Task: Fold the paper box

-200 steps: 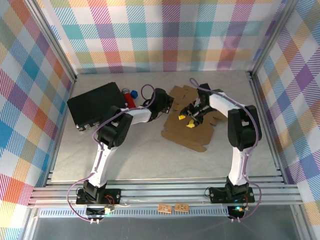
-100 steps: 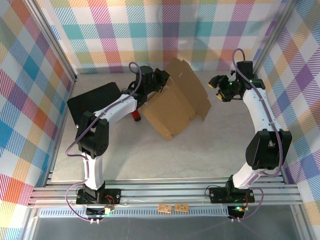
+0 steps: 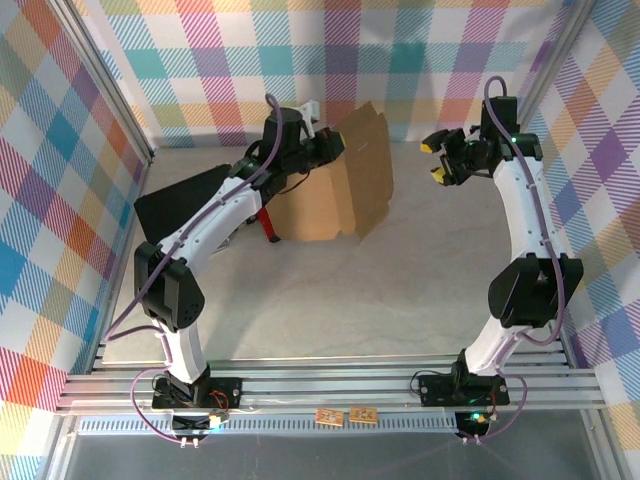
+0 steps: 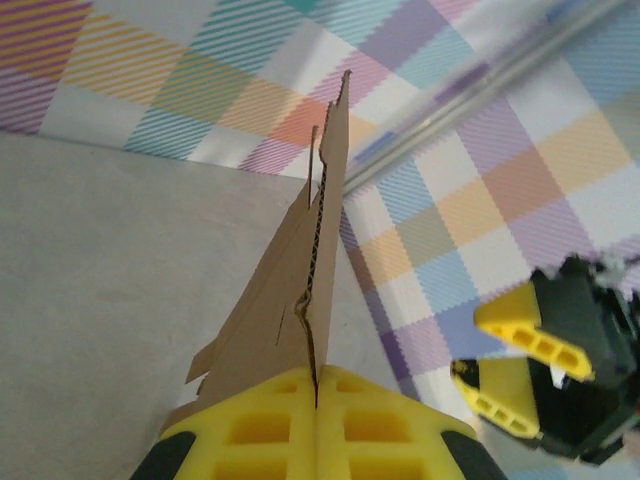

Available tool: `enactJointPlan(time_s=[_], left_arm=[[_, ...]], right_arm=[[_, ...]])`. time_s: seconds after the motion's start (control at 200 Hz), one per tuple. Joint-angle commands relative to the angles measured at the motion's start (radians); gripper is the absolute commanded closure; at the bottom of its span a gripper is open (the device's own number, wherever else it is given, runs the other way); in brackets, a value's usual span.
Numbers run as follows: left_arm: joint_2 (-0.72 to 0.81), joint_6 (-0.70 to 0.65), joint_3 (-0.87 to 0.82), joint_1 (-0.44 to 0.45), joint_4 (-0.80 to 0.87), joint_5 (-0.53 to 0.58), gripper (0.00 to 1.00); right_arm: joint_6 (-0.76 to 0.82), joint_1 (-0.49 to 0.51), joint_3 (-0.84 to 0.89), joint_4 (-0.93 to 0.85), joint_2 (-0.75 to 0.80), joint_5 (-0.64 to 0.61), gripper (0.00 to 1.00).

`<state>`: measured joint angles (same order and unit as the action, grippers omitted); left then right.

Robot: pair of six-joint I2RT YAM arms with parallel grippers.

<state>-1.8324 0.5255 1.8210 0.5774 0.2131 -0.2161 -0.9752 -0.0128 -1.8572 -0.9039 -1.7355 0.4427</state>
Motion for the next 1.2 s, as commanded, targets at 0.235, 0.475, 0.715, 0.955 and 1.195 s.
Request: enactJointPlan(time_s=[0.235, 0.475, 0.715, 0.955, 1.195], left_arm=[[0.118, -0.493, -0.114, 0.377, 0.131, 0.375, 1.00], [0.133, -0.528, -0.314, 0.643, 0.082, 0.669, 1.00], [0.119, -0.468, -0.349, 0.679, 0.074, 0.720, 1.00], [0.132, -0.475, -0.359, 0.685, 0.073, 0.708, 1.00], [0.142, -0.498, -0.371, 0.685, 0.077, 0.721, 1.00]], right_arm=[[-0.075, -0.048, 0.092, -0.266, 0.175, -0.162, 0.38], [-0.043, -0.094, 0.381, -0.262, 0.367, -0.273, 0.35], [0.037, -0.146, 0.534, -0.258, 0.343, -0.185, 0.33], [0.100, -0.199, 0.588, -0.104, 0.278, 0.023, 0.28], [0.120, -0.196, 0.439, -0.115, 0.136, 0.146, 0.17]])
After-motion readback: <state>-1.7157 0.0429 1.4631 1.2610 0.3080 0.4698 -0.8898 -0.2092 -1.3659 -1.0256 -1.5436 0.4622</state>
